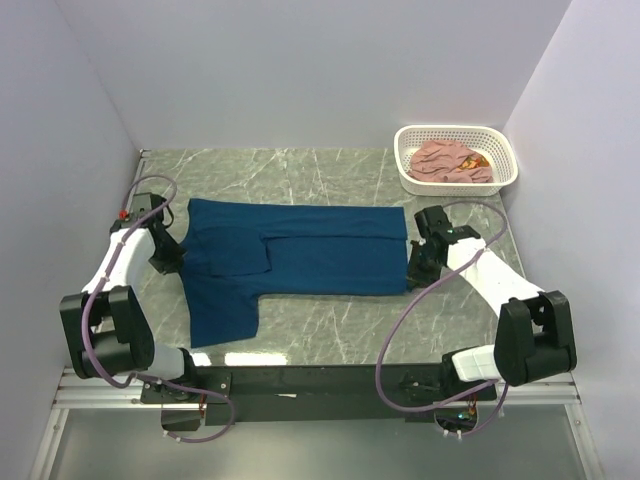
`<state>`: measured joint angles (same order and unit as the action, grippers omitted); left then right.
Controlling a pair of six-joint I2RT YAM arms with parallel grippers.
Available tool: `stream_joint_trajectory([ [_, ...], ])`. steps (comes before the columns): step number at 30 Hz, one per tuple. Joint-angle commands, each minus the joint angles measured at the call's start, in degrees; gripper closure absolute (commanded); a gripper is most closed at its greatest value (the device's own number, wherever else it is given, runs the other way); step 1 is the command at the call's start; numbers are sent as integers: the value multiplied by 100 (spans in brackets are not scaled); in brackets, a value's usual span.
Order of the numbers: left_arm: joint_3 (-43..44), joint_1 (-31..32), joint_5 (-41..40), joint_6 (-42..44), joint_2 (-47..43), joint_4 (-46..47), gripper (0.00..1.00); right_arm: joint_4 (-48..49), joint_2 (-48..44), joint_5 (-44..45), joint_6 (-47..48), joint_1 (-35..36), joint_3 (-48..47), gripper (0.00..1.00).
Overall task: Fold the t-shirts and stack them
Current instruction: Fold the tshirt
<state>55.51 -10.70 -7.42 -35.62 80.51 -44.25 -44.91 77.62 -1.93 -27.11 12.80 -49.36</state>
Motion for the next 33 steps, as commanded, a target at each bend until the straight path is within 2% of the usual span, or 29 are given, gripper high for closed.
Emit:
stream_joint_trajectory([
  [1,452,-64,38,20,8,-207,99,-229,42,-53,154,-128,-468,100],
  [10,1190,-90,408,55,527,-409,99,-335,815,-149,285,-339,-1444,100],
  [22,2060,-90,918,64,1669,-348,99,-343,2037,-97,347,-506,-2612,100],
  [33,2588,-178,1137,11,2531,-242,99,-212,2652,18,321,-805,-3018,100],
])
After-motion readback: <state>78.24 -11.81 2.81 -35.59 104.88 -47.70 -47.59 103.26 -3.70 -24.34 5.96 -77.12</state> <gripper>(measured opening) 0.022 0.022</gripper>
